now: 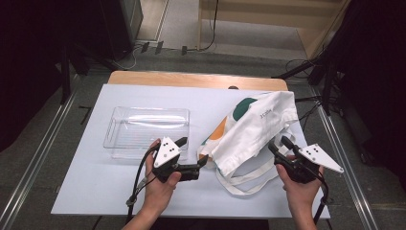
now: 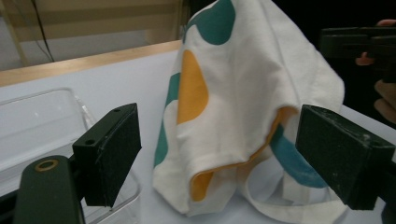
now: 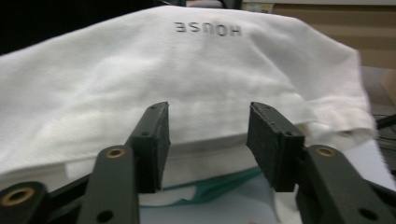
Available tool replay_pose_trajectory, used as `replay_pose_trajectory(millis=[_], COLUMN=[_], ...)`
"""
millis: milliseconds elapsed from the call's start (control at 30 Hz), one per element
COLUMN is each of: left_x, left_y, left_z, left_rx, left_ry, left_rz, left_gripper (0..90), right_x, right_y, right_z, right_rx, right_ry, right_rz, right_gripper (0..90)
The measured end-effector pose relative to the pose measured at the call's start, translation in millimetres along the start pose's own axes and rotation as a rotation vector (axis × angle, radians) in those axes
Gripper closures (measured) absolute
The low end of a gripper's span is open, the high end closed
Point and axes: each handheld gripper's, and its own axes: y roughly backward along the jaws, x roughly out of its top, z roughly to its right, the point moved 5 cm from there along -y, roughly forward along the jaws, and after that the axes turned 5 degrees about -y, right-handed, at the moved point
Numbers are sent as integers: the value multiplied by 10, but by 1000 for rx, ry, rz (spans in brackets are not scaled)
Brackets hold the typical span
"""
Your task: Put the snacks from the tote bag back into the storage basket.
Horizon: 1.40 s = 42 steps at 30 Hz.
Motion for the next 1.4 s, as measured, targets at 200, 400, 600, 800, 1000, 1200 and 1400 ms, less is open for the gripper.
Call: replay_pose_trajectory(millis=[200,400,600,800,1000,1200,1400], left_x=[79,66,-11,-52,-47,-103,-155], left_y=[-169,-354,-535,-580,-535,-485,-431], left_z=[196,319,360,322,305,265,198], left_rx=[-41,-74,-41,-34,-76,-91,-80], left_ry=[-30,-28,-17,12,28,40,47], left_rz=[-2,-21,-88,-124,-123,-121,-127], left_gripper=[142,158,285,574,860,867,867], right_x=[-34,-79,-112,-136,-141,-71,12], right_y=[-183,-310,-398,-421,-384,-250,-244], right_z=[-148,-250,-278,-252,-189,148,568], right_rx=[52,89,124,144,155,38,-113], right_ry=[-3,-14,-12,-1,-20,-46,-68], right_rz=[-38,-71,-100,-121,-106,-43,-4], right_gripper=[686,812,831,829,745,707,609])
